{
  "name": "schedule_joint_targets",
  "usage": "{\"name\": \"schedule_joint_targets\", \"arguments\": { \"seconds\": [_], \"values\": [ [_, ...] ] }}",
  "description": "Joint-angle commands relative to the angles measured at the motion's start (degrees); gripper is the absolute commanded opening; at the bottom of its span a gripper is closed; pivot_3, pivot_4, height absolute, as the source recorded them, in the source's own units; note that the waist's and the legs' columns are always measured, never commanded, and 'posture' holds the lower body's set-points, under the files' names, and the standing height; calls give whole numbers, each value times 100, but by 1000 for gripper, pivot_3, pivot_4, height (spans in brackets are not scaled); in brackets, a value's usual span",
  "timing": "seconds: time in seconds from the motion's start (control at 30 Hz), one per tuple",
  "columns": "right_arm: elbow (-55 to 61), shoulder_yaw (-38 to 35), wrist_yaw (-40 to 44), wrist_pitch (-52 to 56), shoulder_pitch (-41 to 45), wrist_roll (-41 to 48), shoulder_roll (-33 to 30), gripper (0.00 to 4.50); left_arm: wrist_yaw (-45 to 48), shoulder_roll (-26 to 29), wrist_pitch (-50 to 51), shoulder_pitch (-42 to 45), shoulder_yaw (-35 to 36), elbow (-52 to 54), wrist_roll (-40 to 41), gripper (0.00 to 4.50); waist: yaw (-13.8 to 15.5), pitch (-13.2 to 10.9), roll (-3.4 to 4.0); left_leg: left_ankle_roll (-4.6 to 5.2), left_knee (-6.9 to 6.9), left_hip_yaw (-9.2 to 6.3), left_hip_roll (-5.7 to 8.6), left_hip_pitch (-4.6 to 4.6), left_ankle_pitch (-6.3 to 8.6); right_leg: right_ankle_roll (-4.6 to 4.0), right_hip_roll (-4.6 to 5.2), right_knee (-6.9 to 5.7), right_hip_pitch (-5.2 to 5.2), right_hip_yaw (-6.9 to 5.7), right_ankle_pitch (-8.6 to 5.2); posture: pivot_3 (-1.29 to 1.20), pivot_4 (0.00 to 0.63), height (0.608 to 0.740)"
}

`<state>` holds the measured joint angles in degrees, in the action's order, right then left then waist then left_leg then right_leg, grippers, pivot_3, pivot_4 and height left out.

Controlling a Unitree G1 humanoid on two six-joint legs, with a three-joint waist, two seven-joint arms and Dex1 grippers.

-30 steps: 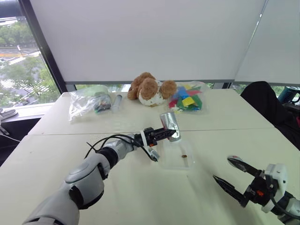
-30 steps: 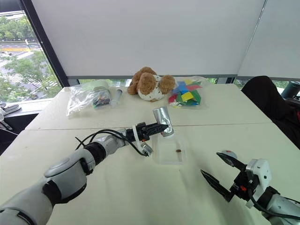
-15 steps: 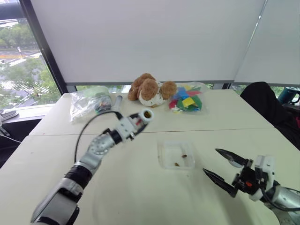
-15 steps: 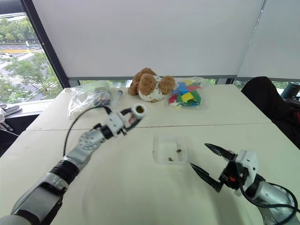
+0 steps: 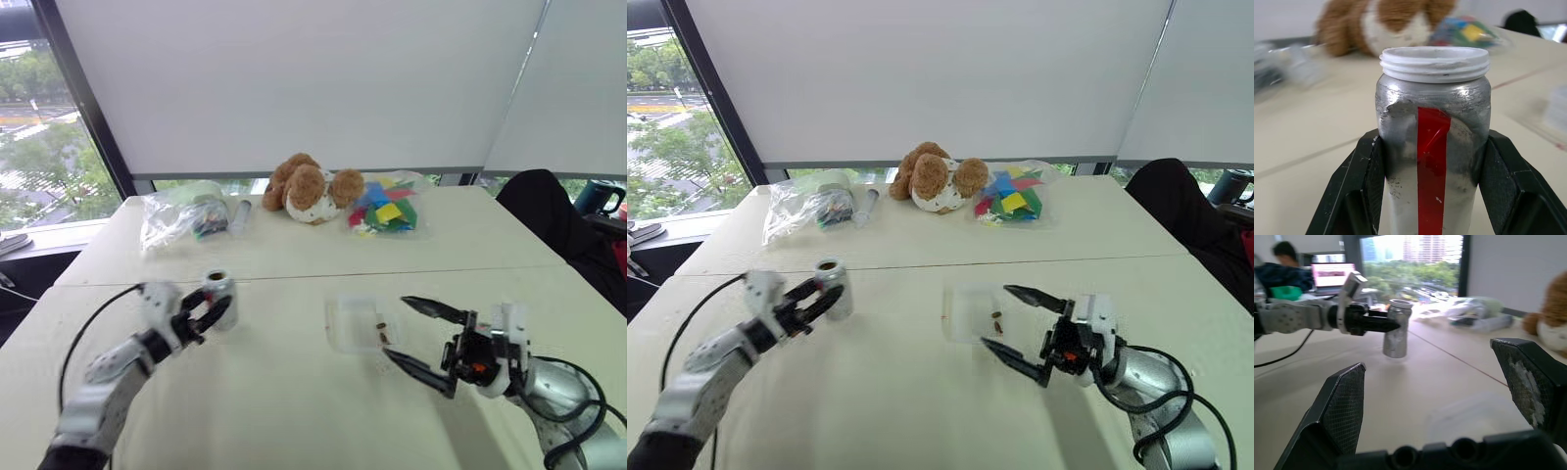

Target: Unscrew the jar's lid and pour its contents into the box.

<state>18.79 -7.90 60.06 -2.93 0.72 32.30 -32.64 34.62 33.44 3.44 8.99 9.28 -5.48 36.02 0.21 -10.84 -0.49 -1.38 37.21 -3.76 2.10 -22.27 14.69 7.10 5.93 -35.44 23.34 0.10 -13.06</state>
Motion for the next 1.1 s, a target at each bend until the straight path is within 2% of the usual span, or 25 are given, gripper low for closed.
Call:
{"name": "schedule_joint_targets", "arguments": {
  "seconds": [0.03,0.23,0.5,0.73,0.9,1.1],
  "values": [
    [137,-20,159,-257,36,68,30,4455,-293,-175,-220,-320,1090,332,360,2035,42,2,-4,0,1,1,1,0,0,0,0,4,-3,-1,0,0,150,740],
    [-90,-130,351,-464,-55,101,-30,4455,-647,-534,-772,-821,1953,-131,-2,2035,60,6,-8,-1,1,3,2,0,0,-3,1,11,-8,0,1,0,150,740],
    [-462,-428,515,-680,-220,96,-68,4455,-589,-896,-1690,-767,1898,-980,-710,2035,55,18,-20,-2,1,6,4,1,0,-6,1,13,-9,-1,2,0,150,740],
    [-612,-609,621,-774,-301,95,-141,4455,-488,-988,-1946,-687,2007,-1335,-686,2035,52,33,-7,-2,0,9,2,5,0,-7,1,13,-10,0,3,0,150,740],
    [-599,-710,630,-738,-353,126,-239,4500,-453,-1031,-1921,-804,1985,-1229,-674,4436,49,39,-7,-2,0,10,1,5,0,-7,1,15,-10,0,3,0,150,740],
    [-478,-963,537,-577,-690,100,-425,4500,-360,-837,-1619,-1141,2014,-934,-655,4436,52,41,-10,-2,-1,10,-1,4,0,-11,1,19,-11,0,1,0,150,740]
  ]
}}
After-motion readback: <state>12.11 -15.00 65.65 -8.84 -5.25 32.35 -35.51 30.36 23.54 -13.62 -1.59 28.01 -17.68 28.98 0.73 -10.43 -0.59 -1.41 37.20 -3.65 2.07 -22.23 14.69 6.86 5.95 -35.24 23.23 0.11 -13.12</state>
